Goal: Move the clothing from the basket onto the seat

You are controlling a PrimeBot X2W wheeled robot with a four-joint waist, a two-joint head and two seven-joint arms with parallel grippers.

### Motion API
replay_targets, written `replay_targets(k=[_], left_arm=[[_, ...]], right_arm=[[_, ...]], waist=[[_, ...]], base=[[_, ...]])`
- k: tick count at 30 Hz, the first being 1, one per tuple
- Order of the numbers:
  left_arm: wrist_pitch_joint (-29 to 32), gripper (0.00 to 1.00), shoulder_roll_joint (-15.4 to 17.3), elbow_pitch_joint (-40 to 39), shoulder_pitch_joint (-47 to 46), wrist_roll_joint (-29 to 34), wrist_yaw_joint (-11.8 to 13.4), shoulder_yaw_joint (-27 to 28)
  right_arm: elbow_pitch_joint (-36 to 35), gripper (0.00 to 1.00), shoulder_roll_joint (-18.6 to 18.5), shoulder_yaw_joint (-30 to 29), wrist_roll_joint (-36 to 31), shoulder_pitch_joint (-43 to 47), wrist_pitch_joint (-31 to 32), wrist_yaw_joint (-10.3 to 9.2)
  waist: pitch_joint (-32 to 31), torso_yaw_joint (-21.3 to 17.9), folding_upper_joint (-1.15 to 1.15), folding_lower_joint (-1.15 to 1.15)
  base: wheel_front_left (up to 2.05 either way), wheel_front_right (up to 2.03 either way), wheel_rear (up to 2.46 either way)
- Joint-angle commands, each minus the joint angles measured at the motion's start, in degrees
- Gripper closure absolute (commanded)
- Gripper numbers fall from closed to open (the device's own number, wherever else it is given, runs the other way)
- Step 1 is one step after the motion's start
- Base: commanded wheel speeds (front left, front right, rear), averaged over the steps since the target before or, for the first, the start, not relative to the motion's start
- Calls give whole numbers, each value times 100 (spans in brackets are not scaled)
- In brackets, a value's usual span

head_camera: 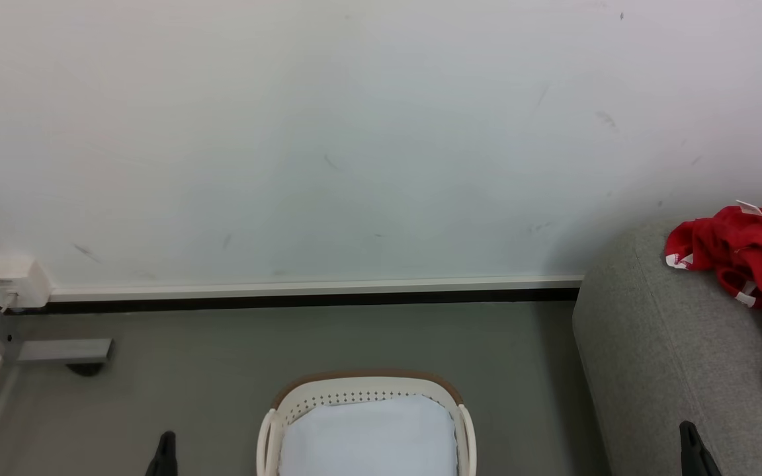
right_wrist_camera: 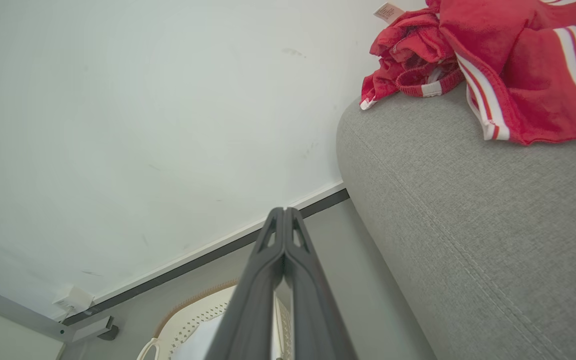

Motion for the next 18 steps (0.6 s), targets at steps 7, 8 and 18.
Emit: replay_targets(k=[7, 8, 18], left_arm=[[169, 100, 34, -106, -222, -707, -27, 54], [191, 100, 34, -110, -232, -783, -29, 57], [385, 100, 31, -142, -339, -1536, -39, 87]], right_arm=[[-149, 100, -60, -73, 717, -229, 168, -4], [-156, 100, -61, -79, 798, -234, 187, -5], [-224, 100, -71, -136, 1577, -325, 384, -5]], waist=[[23, -5, 0, 0], [26, -5, 0, 0], [60, -12, 0, 0]], base=[[0, 0, 0], [0, 0, 0], [0, 0, 0]])
